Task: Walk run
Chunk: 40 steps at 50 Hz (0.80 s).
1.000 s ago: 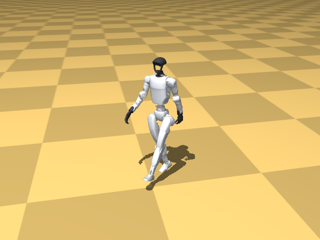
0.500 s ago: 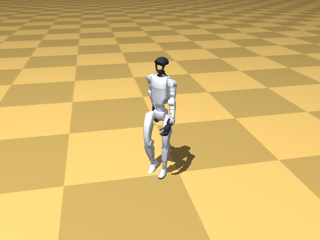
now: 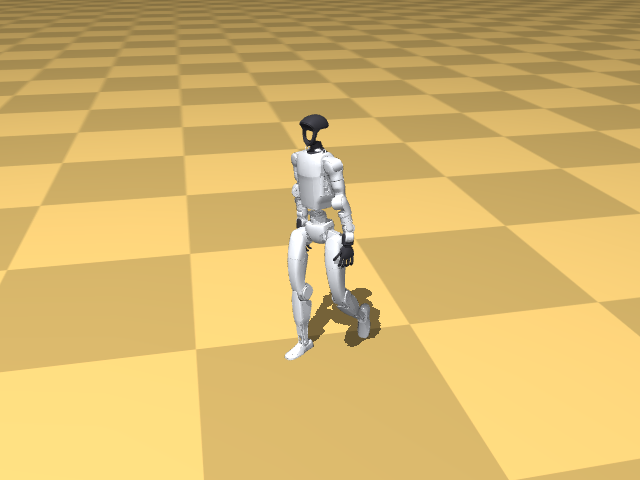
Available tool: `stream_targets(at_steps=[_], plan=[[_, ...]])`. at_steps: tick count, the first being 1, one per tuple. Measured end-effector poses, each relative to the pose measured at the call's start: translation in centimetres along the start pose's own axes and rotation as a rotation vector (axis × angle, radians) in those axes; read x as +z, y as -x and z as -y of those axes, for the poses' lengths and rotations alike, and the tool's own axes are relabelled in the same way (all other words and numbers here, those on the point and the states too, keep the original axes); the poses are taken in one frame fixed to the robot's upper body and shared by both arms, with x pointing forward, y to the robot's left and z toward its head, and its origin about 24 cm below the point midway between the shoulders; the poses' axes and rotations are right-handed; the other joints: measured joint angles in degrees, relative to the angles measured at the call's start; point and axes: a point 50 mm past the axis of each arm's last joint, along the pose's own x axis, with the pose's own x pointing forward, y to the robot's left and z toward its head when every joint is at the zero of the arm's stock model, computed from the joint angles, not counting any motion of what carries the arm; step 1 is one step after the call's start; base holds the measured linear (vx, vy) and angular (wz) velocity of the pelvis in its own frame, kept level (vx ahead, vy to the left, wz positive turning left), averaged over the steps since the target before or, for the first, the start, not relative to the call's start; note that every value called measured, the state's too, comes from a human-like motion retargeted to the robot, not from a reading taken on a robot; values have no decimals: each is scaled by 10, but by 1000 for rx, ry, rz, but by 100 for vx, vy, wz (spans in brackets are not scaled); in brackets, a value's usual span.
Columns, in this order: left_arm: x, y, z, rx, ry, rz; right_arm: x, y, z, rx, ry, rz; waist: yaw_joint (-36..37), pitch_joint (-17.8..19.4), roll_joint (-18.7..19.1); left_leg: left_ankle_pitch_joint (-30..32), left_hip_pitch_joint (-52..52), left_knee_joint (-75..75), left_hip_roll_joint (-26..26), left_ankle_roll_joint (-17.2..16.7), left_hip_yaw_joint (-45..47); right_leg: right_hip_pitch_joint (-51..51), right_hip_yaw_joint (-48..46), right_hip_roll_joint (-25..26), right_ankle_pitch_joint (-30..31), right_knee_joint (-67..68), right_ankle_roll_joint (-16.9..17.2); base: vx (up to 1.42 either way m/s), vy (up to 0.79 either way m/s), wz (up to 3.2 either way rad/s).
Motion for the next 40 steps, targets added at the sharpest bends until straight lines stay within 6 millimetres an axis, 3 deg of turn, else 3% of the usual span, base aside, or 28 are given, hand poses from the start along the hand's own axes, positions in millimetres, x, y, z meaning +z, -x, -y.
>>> stream_targets(at_steps=[5,8,11,16,19,20,22,25,28,30,32,33,35,37,40], plan=[[-45,9,47,-100,-24,-133,60,-1,29,-54,63,185,39,-6,-23,-136,-135,74,1,48,-9,47,42,23,-23,-14,-16,68,-27,-90],[-69,19,71,-159,18,-186,91,3,42,-90,104,303,79,-7,-34,-198,-202,15,10,85,15,71,73,42,-33,-23,-25,61,-19,-145],[-89,30,91,-227,78,-254,118,10,55,-121,150,401,107,-6,-32,-216,-236,-117,12,112,32,97,94,63,-48,-26,-31,73,-15,-107],[-110,44,112,-288,136,-351,145,20,70,-148,230,489,146,-1,-27,-234,-264,-367,-27,131,2,147,127,85,-73,-25,-32,77,-6,-95],[-115,46,111,-282,133,-375,147,21,70,-153,252,499,162,5,-41,-268,-265,-455,-54,112,-15,183,119,80,-82,-22,-32,84,-11,-66],[-116,46,110,-276,130,-381,144,20,68,-153,254,495,165,7,-44,-279,-261,-463,-54,97,-2,193,115,80,-84,-17,-32,102,-14,-35],[-114,44,103,-253,128,-385,132,16,61,-140,242,462,172,6,-44,-271,-257,-429,-42,99,19,209,110,93,-71,-5,-30,86,-17,-42],[-110,40,89,-202,149,-384,95,6,45,-98,208,351,207,-8,-57,-225,-238,-407,-38,108,28,228,104,89,-10,20,0,102,-8,-88],[-104,35,74,-155,197,-370,45,-1,21,-33,162,174,214,-30,-83,-229,-232,-380,-68,142,-31,223,88,59,125,78,72,103,-4,-49],[-95,30,58,-135,235,-352,11,-2,2,17,129,42,197,-40,-85,-255,-221,-357,-63,154,-36,197,103,73,218,155,124,110,-11,8],[-77,22,40,-116,245,-315,-14,2,-11,76,92,-59,171,-39,-72,-279,-180,-361,-53,162,-13,148,89,101,256,281,160,81,-16,44],[-66,17,30,-107,239,-290,-24,4,-15,111,75,-99,160,-35,-79,-293,-162,-362,-69,163,-17,118,75,89,256,357,175,73,-19,4],[-39,9,10,-70,217,-227,-39,7,-27,191,57,-168,166,-43,-49,-309,-145,-368,-28,153,-25,78,53,107,256,365,156,71,-19,-85],[-7,1,-7,-26,163,-140,-51,10,-34,236,39,-217,161,-42,-28,-320,-120,-376,-6,149,-8,34,23,103,200,381,115,61,-13,-57],[45,-6,-33,48,52,29,-60,13,-39,243,16,-220,110,-33,-2,-333,-83,-388,-1,143,-20,-28,16,99,113,365,131,62,-14,57]])
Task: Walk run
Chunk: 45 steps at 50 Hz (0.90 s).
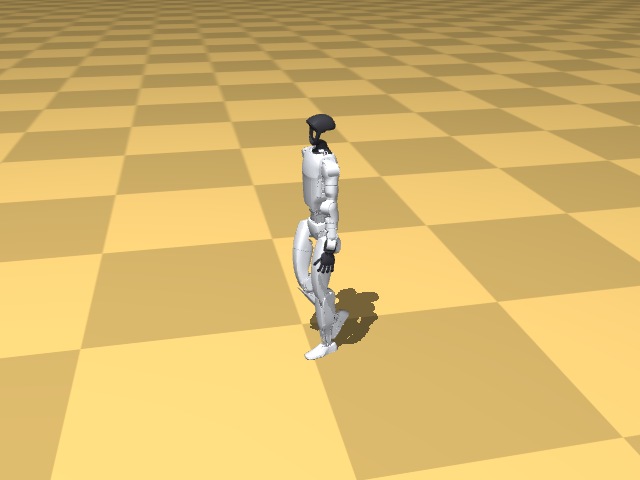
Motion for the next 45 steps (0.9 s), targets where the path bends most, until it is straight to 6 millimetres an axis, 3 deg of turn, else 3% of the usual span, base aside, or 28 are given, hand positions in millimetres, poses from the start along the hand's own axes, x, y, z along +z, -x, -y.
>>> stream_targets(at_steps=[3,7,11,15,18,21,23,25,27,31,35,38,43,45], plan=[[48,0,-22,59,-85,181,-3,-1,1,-51,-10,14,-36,6,3,-18,39,-13,-10,-5,13,-51,6,-37,-58,-82,13,54,-15,1],[95,11,-51,144,-146,368,2,-2,1,-108,-55,36,-55,24,-10,-42,107,-35,-34,-15,45,-90,-19,-113,-57,-236,-10,64,-26,-68],[116,20,-67,205,-143,456,10,-3,-3,-86,-119,66,-73,35,3,-49,161,-44,-30,-42,64,-117,-35,-134,-94,-379,-3,65,-25,-45],[113,19,-65,195,-128,445,13,-4,-7,-52,-154,80,-94,40,32,-16,189,-25,-3,-90,55,-105,-100,-137,-126,-438,-2,72,-34,-8],[93,11,-49,134,-139,368,7,-4,-7,-58,-157,63,-105,30,51,52,200,7,19,-138,42,-90,-196,-144,-124,-392,-56,78,-37,11],[58,2,-21,53,-169,271,-2,-1,-2,-102,-129,30,-107,19,54,192,210,73,35,-175,60,-72,-102,-113,-68,-379,-101,96,-52,-23],[32,0,1,7,-194,210,-3,0,4,-147,-111,8,-103,25,53,283,185,179,52,-180,55,-48,-76,-108,-85,-357,-121,84,-51,-63],[10,-1,19,-13,-182,152,9,3,17,-203,-68,9,-105,46,44,351,133,322,56,-163,29,-17,-52,-102,-106,-346,-128,92,-58,-99],[-15,1,33,-49,-158,78,30,7,33,-265,-13,47,-104,61,33,341,85,418,39,-150,1,19,-57,-91,-114,-354,-136,62,-35,-126],[-60,10,61,-150,-160,-64,89,20,61,-353,109,225,-92,65,2,225,-19,462,0,-130,-20,60,-3,-77,-119,-371,-142,70,-36,-146],[-105,27,84,-211,-169,-201,149,40,76,-375,262,419,-42,64,-29,118,-109,385,25,-72,25,98,72,-47,-123,-383,-156,63,-29,-225],[-135,41,100,-284,-177,-320,184,60,86,-405,349,540,-14,63,-33,111,-138,242,33,-28,62,124,113,-28,-133,-384,-163,68,-12,-184],[-159,57,119,-388,-179,-422,215,84,96,-459,382,682,17,62,-25,70,-186,21,-15,-2,16,164,170,-7,-159,-372,-163,79,3,-118],[-164,60,118,-397,-179,-431,214,84,96,-461,353,705,28,63,-29,49,-197,-44,-50,-22,-34,186,179,-7,-167,-367,-163,105,4,-66]])
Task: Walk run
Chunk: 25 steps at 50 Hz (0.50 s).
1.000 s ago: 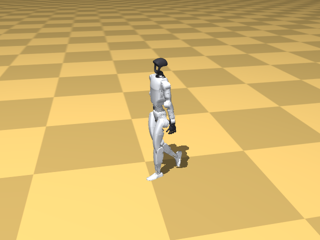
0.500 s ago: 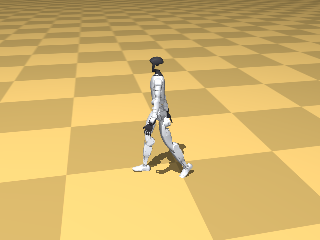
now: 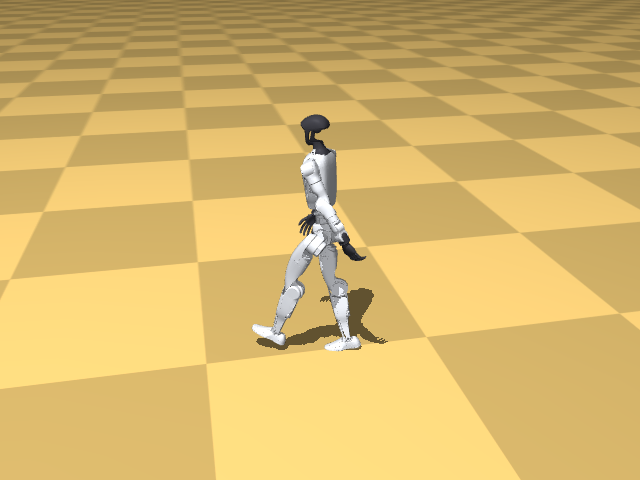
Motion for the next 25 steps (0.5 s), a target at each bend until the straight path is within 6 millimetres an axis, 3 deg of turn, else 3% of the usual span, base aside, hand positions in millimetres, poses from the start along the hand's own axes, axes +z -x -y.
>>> stream_targets(at_steps=[2,6,8,10,12,14,15,17,20,25], plan=[[-3,1,-4,13,6,2,-9,3,-6,2,-37,-21,16,6,1,-10,3,-20,7,-58,37,26,-2,5,0,8,0,92,1,-67],[-10,5,-20,91,80,-4,-46,16,-37,77,-94,-160,55,-7,-11,-20,17,34,24,-48,59,65,-5,21,48,24,0,103,-14,-76],[-14,8,-29,144,154,-5,-71,29,-61,139,-103,-271,76,-20,-24,26,31,42,25,-49,44,77,-21,20,104,41,13,102,-22,-93],[-14,10,-38,193,239,8,-94,45,-87,202,-95,-390,78,-34,-41,36,40,57,-1,-27,-6,76,-47,3,193,73,61,113,-9,-76],[-11,14,-52,228,298,15,-112,63,-113,268,-76,-495,65,-39,-53,16,45,92,5,-19,0,57,-38,3,282,151,137,85,-12,-50],[-4,19,-71,255,290,8,-127,80,-129,328,-74,-571,42,-35,-55,-12,80,103,5,-1,29,12,-57,12,310,284,207,110,-15,-3],[2,23,-81,269,270,6,-132,87,-134,360,-76,-600,34,-34,-54,-24,102,99,5,7,45,-12,-80,10,310,347,242,89,-18,-45],[21,30,-103,300,210,24,-139,97,-145,443,-60,-636,38,-41,-30,-40,127,89,34,8,40,-51,-128,5,302,371,217,52,-13,-122],[64,46,-135,378,87,111,-147,108,-153,506,-33,-673,16,-41,13,-49,167,68,72,2,49,-123,-182,9,215,394,147,57,-6,-47],[141,87,-181,584,-99,394,-159,117,-149,407,-70,-691,-64,-32,40,-74,237,31,62,-3,62,-221,-165,-13,100,309,168,68,-5,17]])
